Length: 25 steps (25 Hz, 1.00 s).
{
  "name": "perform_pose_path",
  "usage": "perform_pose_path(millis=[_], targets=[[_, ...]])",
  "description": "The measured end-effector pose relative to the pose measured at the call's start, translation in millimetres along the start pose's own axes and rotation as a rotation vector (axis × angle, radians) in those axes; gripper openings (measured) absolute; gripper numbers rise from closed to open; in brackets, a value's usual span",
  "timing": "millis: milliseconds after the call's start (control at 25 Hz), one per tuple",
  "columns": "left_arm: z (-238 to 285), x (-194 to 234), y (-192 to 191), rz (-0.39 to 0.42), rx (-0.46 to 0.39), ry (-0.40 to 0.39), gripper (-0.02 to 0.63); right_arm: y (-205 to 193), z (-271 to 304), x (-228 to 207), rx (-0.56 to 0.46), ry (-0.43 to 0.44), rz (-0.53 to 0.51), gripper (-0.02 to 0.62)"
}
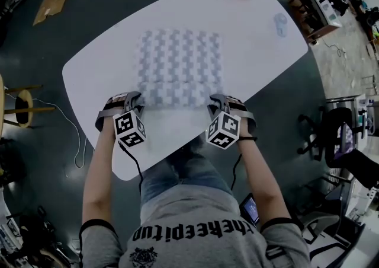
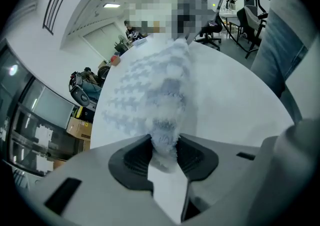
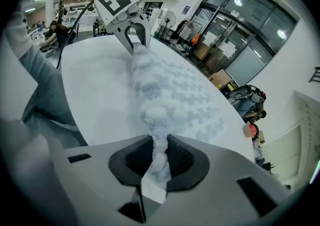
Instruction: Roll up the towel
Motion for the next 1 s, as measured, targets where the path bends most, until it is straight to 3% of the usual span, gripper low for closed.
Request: perform_pose_path(millis=[560, 800, 1000], targets=[[-39.3, -75.9, -3.3, 0.085, -0.022, -0.197, 0.127, -20.6, -49.6, 66.5, -0.010, 0.194, 0.057, 0.063], [-38.9, -55.5, -3.2, -0.013, -0.062, -0.274, 0.146, -14.8, -51.0, 44.3, -0.034, 0.263, 0.190, 0.075], [-35.0, -34.8, -3.3, -0.104, -0.103, -0.309, 0.161, -10.8, -50.5, 21.9, -0.058, 0.261, 0.247, 0.085]])
Point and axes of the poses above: the fingertips, and each gripper's own axes: z forward along the fingers, x to its left, y out of its top, the point moved 4 cm from there along -z, backward along the fingers, and after that the axes turned 3 degrees about -y, right-handed, at the moved point
